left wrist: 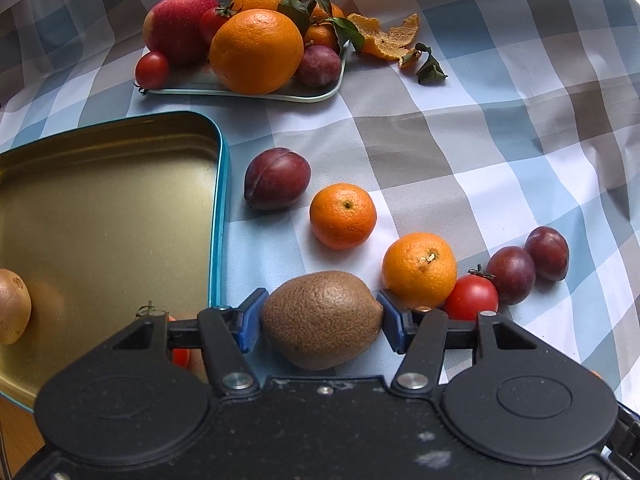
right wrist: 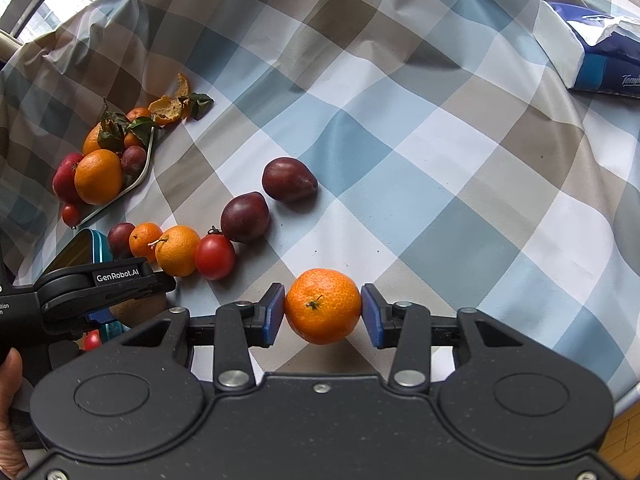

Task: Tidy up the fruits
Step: 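Grasp the second brown kiwi with the left tool while the right tool holds the tangerine, then carry the kiwi in the left tool and the tangerine in the right tool toward the tray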

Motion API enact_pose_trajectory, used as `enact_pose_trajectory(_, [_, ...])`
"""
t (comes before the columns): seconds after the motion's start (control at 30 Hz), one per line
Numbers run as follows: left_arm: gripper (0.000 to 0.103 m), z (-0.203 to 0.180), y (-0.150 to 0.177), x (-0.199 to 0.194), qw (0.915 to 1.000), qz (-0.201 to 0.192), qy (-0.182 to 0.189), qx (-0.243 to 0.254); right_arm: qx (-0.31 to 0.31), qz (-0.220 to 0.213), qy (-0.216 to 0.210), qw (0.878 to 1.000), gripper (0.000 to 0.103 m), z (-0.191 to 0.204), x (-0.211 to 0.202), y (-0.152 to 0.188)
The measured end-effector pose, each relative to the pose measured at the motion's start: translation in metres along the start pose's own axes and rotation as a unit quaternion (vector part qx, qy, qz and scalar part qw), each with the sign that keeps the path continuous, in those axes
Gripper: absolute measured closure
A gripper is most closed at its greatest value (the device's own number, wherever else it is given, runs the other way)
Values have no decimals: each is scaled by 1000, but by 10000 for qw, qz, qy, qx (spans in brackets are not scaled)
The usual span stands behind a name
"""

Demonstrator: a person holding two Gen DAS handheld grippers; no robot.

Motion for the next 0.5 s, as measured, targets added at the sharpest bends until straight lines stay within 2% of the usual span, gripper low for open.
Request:
enact_pose_trajectory(0.23, [44, -10, 1, -28, 9990, -312, 328, 30, 218, -201, 42, 9996, 52, -8, -8, -6])
enact_pose_trajectory(0.5, [44, -6, 5, -56, 9976, -659, 139, 133, 448, -147, 150, 9988, 52, -15, -5, -9])
Point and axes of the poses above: each gripper's, at about its wrist camera, not at the fingertips, and x roughly the way its jaws point, z to its left, y to its underside, the point moved 1 cm from there along x, roughly the way its jaws point, and after that the axes turned 14 degrees about y, right-handed, at the moved point
